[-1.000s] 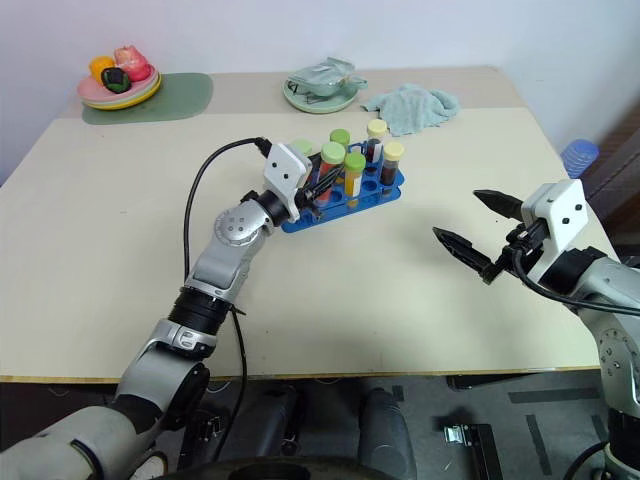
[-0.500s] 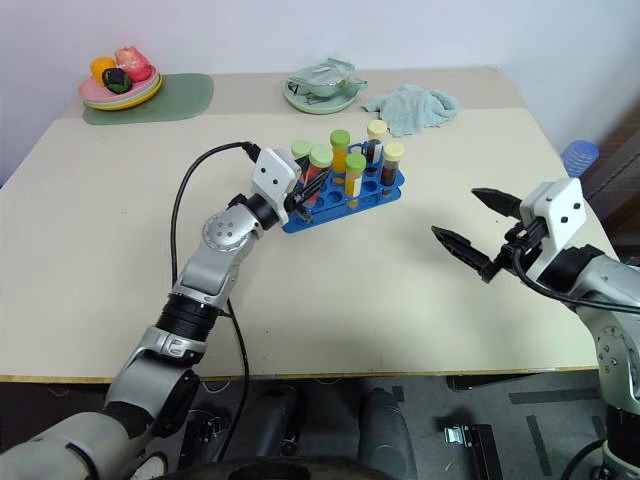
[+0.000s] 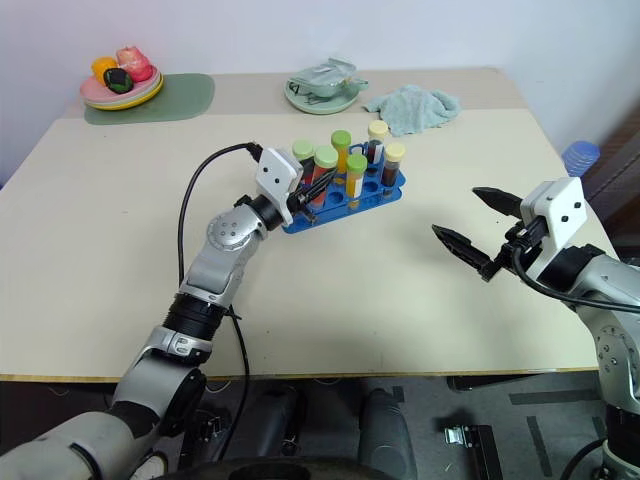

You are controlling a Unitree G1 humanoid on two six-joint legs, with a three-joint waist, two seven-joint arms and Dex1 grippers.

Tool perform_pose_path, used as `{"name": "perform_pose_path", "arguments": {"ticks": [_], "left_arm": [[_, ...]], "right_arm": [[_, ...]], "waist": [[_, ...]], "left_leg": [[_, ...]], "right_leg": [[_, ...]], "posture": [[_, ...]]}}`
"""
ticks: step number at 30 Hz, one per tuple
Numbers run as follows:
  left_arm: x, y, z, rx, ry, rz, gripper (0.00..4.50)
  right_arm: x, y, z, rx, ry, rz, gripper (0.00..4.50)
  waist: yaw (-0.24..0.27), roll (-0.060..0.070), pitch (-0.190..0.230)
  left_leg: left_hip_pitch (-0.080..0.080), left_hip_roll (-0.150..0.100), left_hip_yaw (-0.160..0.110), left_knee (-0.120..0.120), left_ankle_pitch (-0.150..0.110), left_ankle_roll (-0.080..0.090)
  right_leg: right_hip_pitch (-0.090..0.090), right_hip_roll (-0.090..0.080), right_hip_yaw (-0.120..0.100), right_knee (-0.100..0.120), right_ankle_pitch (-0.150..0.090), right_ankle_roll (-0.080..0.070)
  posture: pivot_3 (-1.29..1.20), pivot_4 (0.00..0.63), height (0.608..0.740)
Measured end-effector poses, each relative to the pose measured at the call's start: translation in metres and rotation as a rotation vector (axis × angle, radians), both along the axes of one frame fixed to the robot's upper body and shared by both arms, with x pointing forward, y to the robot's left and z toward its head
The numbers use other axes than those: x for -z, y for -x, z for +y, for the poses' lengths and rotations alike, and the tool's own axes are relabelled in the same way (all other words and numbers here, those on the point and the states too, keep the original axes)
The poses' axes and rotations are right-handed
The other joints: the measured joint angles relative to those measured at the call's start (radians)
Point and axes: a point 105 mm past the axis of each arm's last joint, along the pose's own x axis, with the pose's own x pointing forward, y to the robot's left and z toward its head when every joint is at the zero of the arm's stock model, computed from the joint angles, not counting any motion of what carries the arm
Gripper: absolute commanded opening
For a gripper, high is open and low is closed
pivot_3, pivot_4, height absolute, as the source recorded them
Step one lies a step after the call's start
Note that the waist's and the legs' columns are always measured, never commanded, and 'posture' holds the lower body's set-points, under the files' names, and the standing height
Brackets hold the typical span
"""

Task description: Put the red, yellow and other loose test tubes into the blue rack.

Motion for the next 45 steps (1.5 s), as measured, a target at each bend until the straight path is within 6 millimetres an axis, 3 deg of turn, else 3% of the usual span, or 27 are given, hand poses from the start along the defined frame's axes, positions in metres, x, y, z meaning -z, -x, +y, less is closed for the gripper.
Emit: {"name": "perform_pose_path", "arguments": {"ticks": [4,7,13,20,21,27,32,33,37,45], "left_arm": [[0.004,-0.004,0.0,-0.005,0.013,0.024,0.77],[0.025,-0.009,0.005,-0.024,0.001,0.094,0.77],[0.027,-0.011,0.007,-0.012,0.018,0.099,0.77],[0.043,-0.007,0.01,0.032,0.053,0.191,4.15],[0.042,-0.007,0.01,0.029,0.054,0.189,4.45],[0.025,0.002,0.015,0.031,0.082,0.136,4.45],[0.025,0.014,0.033,0.007,0.066,0.141,4.45],[0.025,0.016,0.038,-0.006,0.057,0.139,4.45],[0.02,0.016,0.048,-0.039,0.062,0.126,4.45],[0.02,0.016,0.047,-0.037,0.066,0.126,4.45]], "right_arm": [[0.0,0.0,0.0,0.002,0.0,0.0,4.5],[0.001,-0.001,0.001,0.001,-0.001,0.003,4.5],[0.001,-0.001,0.001,0.004,-0.002,0.002,4.5],[0.001,-0.001,0.001,0.008,-0.003,0.002,4.5],[0.002,-0.001,0.001,0.006,-0.003,0.004,4.5],[0.005,-0.004,0.01,-0.023,-0.013,0.013,4.5],[0.013,-0.007,0.018,-0.029,-0.046,0.019,4.5],[0.014,-0.009,0.02,-0.028,-0.062,0.014,4.5],[0.016,-0.012,0.021,-0.021,-0.066,0.011,4.5],[0.015,-0.012,0.021,-0.02,-0.065,0.006,4.5]], "waist": [[0.0,0.0,0.0],[-0.001,0.0,0.0],[-0.001,0.0,-0.001],[-0.001,0.0,0.0],[0.0,0.0,0.0],[-0.001,0.0,0.0],[-0.003,0.0,0.0],[-0.003,0.0,0.0],[0.003,0.0,0.0],[-0.001,0.0,0.0]], "left_leg": [[0.001,0.0,0.0,0.0,0.0,0.0],[0.001,0.0,0.0,0.0,0.0,0.001],[0.001,0.0,0.0,0.0,0.0,0.001],[0.001,0.0,0.0,0.0,0.0,0.001],[0.001,0.0,0.0,0.0,0.0,0.001],[0.001,0.0,0.0,0.0,0.0,0.001],[0.001,0.001,0.0,-0.001,0.0,0.001],[0.001,0.001,0.0,-0.001,0.0,0.001],[0.001,0.0,-0.001,0.0,0.0,0.001],[0.001,0.0,-0.001,-0.001,0.0,0.001]], "right_leg": [[0.001,0.0,0.0,0.0,0.0,0.0],[0.001,0.0,0.0,-0.001,0.0,0.0],[0.001,0.0,0.0,-0.001,0.0,0.0],[0.001,0.0,0.0,-0.001,0.0,0.0],[0.001,0.0,0.0,-0.001,0.0,0.0],[0.001,0.0,0.0,-0.001,0.0,0.0],[0.001,0.0,0.0,-0.001,0.0,0.0],[0.001,0.0,0.0,-0.001,0.0,0.0],[0.002,0.0,0.0,-0.002,0.0,0.0],[0.001,0.0,0.0,-0.002,0.0,0.0]], "posture": [[0.0,0.15,0.74],[0.0,0.15,0.74],[0.0,0.15,0.74],[0.0,0.15,0.74],[0.0,0.15,0.74],[0.0,0.15,0.74],[0.0,0.15,0.74],[0.0,0.0,0.74],[0.0,0.0,0.74],[0.0,0.0,0.74]]}}
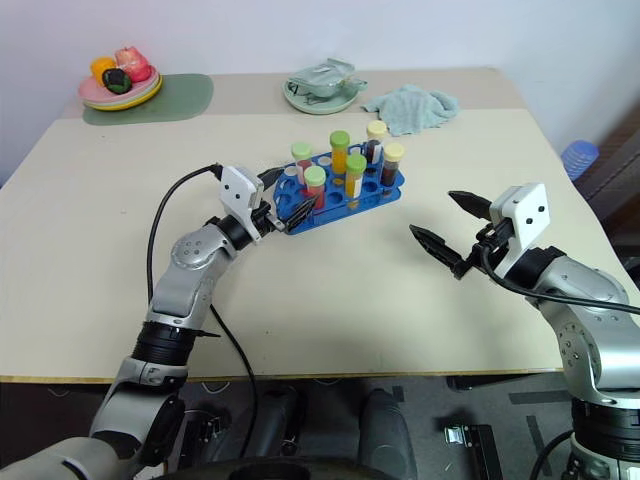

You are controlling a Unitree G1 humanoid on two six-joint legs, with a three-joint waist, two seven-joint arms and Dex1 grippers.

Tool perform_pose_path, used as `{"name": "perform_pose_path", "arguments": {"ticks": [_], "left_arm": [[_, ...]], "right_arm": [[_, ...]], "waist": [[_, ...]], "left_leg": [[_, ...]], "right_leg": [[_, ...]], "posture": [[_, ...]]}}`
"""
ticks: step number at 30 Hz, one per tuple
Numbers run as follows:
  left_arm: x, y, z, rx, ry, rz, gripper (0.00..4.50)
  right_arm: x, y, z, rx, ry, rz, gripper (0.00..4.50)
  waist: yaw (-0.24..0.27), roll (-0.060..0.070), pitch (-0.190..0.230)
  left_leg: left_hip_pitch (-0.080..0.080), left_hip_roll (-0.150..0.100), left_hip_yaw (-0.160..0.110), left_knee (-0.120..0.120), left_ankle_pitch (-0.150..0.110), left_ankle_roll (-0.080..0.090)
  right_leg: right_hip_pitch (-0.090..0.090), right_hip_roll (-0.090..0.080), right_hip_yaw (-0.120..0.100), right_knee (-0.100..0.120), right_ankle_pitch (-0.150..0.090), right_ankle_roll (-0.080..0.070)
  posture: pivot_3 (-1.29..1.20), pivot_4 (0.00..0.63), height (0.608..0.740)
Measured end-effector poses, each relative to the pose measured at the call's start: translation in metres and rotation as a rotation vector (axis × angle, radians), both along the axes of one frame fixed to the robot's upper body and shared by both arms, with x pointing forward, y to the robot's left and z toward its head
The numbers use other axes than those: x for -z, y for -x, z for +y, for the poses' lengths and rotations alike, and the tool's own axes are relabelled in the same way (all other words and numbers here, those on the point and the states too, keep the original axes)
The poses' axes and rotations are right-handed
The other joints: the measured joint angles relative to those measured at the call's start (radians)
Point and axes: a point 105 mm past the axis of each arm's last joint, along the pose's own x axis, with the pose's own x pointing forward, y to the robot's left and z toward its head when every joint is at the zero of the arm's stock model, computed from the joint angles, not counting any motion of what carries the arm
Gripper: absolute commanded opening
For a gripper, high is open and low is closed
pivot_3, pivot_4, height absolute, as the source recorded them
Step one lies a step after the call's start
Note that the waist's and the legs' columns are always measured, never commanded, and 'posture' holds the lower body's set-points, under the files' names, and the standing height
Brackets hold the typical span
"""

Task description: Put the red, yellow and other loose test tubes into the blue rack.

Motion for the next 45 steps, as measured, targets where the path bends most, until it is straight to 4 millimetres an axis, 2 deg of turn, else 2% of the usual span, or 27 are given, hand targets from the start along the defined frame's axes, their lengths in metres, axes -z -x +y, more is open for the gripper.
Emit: {"name": "perform_pose_path", "arguments": {"ticks": [17,18,20,22,24,27,45], "left_arm": [[0.0,0.0,0.0,0.0,0.0,0.0,4.45],[0.001,0.0,0.0,-0.001,-0.001,0.002,4.45],[0.015,0.001,0.004,-0.02,-0.001,0.047,4.45],[0.017,0.001,0.007,-0.041,0.003,0.049,4.45],[0.026,0.005,0.011,-0.062,0.005,0.069,4.45],[0.042,0.009,0.019,-0.107,0.0,0.109,4.45],[0.079,0.042,0.054,-0.332,-0.006,0.171,4.45]], "right_arm": [[0.0,0.0,0.0,0.0,0.0,0.0,4.5],[0.001,0.0,0.0,0.0,0.0,0.003,4.5],[0.014,-0.001,-0.001,0.015,-0.012,0.048,4.5],[0.016,-0.002,-0.003,0.044,-0.012,0.042,4.5],[0.024,-0.002,-0.004,0.072,-0.013,0.052,4.5],[0.037,-0.001,-0.001,0.1,-0.019,0.072,4.5],[0.084,0.005,0.004,0.312,-0.025,0.086,4.5]], "waist": [[0.0,0.0,0.0],[0.0,-0.005,-0.005],[-0.003,-0.015,-0.056],[-0.003,-0.024,-0.076],[-0.001,-0.03,-0.085],[0.001,-0.03,-0.091],[0.002,-0.03,-0.119]], "left_leg": [[0.0,0.0,0.0,0.0,0.0,0.0],[0.0,0.0,0.0,0.0,0.0,0.0],[0.002,0.001,0.001,-0.007,-0.001,-0.002],[0.008,0.002,0.003,-0.011,-0.002,-0.002],[0.019,0.003,0.003,-0.013,-0.003,-0.001],[0.031,0.003,0.003,-0.015,-0.007,0.005],[0.03,0.004,0.004,-0.015,-0.007,0.002]], "right_leg": [[0.0,0.0,0.0,0.0,0.0,0.0],[0.0,0.0,0.0,0.0,0.0,0.0],[-0.001,0.001,0.0,-0.004,0.0,0.0],[0.005,0.001,0.0,-0.009,0.0,0.0],[0.018,0.002,0.0,-0.014,0.0,0.0],[0.032,0.002,0.0,-0.019,0.0,0.0],[0.03,0.002,0.0,-0.021,0.0,0.0]], "posture": [[0.0,0.0,0.74],[0.0,0.0,0.74],[0.0,0.0,0.74],[0.0,0.0,0.74],[0.0,0.0,0.74],[0.0,0.0,0.74],[0.0,0.0,0.74]]}}
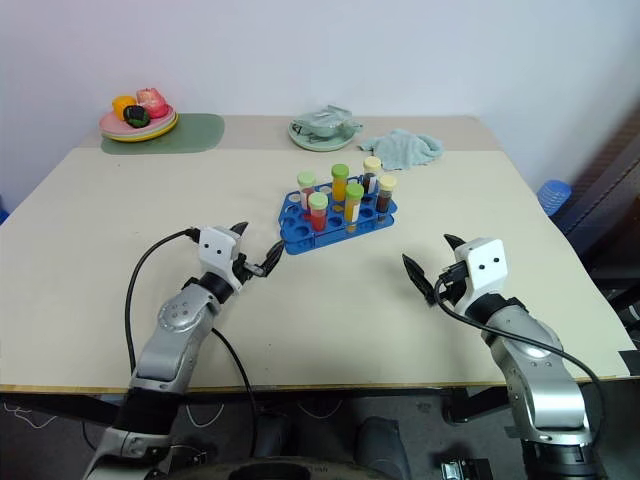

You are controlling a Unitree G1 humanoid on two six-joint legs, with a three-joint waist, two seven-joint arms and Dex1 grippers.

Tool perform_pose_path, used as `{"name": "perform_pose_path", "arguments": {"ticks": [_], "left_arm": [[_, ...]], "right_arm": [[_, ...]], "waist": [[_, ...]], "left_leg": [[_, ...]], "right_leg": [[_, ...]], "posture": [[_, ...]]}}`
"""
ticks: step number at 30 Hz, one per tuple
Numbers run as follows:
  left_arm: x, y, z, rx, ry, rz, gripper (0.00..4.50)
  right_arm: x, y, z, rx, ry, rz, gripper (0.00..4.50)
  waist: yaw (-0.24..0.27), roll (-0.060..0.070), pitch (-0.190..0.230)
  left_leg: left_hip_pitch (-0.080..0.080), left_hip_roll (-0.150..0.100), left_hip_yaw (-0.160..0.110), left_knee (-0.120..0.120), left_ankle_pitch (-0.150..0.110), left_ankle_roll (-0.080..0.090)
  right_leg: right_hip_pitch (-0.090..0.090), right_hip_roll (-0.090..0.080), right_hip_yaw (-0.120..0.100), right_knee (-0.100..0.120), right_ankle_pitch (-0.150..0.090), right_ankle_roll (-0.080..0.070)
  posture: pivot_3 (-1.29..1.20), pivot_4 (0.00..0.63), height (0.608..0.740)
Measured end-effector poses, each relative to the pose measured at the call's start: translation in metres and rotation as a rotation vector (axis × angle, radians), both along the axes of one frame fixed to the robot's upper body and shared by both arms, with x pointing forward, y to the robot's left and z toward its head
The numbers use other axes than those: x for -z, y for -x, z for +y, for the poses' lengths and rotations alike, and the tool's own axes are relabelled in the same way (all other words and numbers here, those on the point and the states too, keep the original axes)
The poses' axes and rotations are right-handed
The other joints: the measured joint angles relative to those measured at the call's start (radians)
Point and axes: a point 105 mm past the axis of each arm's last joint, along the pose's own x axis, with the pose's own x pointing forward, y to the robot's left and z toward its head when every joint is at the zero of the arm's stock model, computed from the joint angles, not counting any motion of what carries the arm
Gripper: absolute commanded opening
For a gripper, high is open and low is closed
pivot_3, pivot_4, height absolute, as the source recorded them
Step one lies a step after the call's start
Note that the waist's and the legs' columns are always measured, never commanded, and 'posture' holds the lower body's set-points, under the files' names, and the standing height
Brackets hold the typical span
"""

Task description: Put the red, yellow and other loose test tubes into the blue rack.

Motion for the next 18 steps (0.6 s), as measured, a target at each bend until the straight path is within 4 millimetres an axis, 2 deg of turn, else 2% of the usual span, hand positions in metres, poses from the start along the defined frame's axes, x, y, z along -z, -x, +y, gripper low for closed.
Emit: {"name": "perform_pose_path", "arguments": {"ticks": [12,18], "left_arm": [[0.022,0.028,0.024,-0.154,-0.019,0.048,4.45],[0.027,0.042,0.039,-0.238,-0.033,0.054,4.45]], "right_arm": [[0.025,0.011,0.004,0.141,0.005,-0.001,4.5],[0.035,0.018,0.009,0.205,0.004,-0.004,4.5]], "waist": [[0.001,0.002,-0.014],[0.001,0.003,-0.016]], "left_leg": [[0.0,0.0,0.0,0.0,-0.002,0.003],[0.001,0.0,0.0,-0.001,-0.003,0.004]], "right_leg": [[0.001,0.0,0.0,-0.001,0.0,0.0],[0.001,0.0,0.0,-0.001,0.0,0.0]], "posture": [[0.0,0.0,0.74],[0.0,0.0,0.74]]}}
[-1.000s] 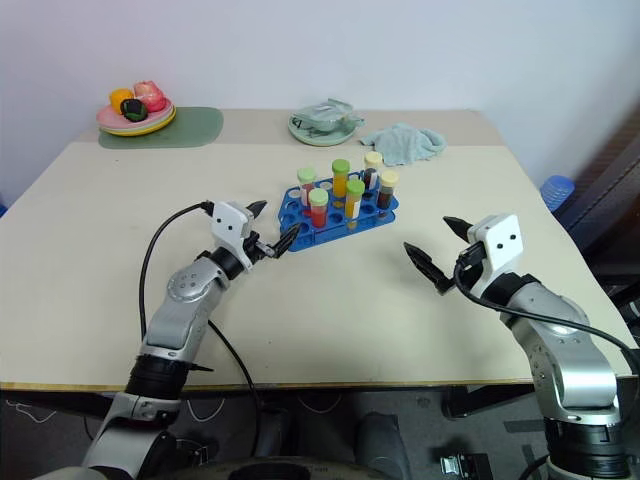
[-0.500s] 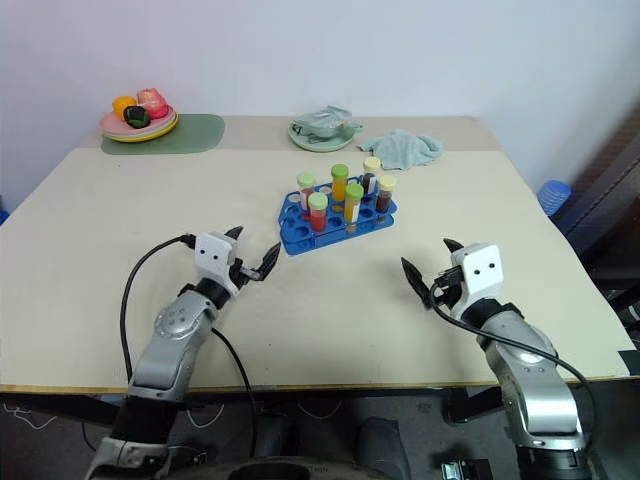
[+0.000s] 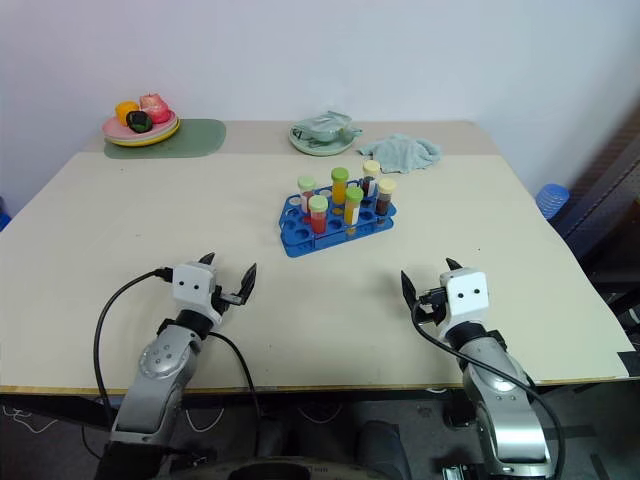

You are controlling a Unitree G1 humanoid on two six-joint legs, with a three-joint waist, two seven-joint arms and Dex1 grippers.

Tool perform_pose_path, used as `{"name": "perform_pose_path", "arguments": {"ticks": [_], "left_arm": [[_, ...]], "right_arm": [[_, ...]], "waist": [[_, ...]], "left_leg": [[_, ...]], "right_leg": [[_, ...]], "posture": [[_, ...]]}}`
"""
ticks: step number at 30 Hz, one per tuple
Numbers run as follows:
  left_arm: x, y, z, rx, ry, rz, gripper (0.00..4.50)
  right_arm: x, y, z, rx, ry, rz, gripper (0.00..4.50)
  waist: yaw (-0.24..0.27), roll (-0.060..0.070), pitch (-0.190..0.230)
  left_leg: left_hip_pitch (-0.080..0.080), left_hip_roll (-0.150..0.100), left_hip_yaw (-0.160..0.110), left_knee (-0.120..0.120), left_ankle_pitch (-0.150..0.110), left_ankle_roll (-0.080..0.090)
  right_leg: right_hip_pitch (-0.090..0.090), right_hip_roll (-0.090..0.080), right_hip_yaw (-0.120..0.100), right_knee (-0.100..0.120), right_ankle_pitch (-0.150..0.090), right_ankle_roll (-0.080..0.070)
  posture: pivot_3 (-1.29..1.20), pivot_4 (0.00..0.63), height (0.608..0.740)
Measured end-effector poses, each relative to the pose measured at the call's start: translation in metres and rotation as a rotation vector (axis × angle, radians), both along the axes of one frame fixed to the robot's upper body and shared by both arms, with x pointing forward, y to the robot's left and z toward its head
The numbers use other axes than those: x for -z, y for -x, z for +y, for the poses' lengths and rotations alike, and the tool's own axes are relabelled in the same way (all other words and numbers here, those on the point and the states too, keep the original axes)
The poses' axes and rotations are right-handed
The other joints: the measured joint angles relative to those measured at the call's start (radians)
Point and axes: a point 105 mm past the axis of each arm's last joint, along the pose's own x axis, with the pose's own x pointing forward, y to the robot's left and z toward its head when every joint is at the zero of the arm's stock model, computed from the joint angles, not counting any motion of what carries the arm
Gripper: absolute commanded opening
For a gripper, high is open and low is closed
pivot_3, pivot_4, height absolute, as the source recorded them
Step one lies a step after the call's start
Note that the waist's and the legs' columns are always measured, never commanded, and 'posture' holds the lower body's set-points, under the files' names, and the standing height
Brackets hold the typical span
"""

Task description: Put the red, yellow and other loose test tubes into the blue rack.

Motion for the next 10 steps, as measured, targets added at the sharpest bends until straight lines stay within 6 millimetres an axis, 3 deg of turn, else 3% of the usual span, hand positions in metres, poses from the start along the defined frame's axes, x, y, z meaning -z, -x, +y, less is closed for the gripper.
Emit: {"name": "perform_pose_path", "arguments": {"ticks": [10], "left_arm": [[0.012,0.027,0.017,-0.118,-0.027,0.042,4.45]], "right_arm": [[0.007,0.008,0.008,0.096,0.015,-0.035,4.5]], "waist": [[0.008,0.002,-0.002]], "left_leg": [[0.0,0.0,-0.003,-0.001,-0.001,0.001]], "right_leg": [[0.001,0.0,-0.002,0.0,-0.001,0.0]], "posture": [[0.0,0.0,0.74]]}}
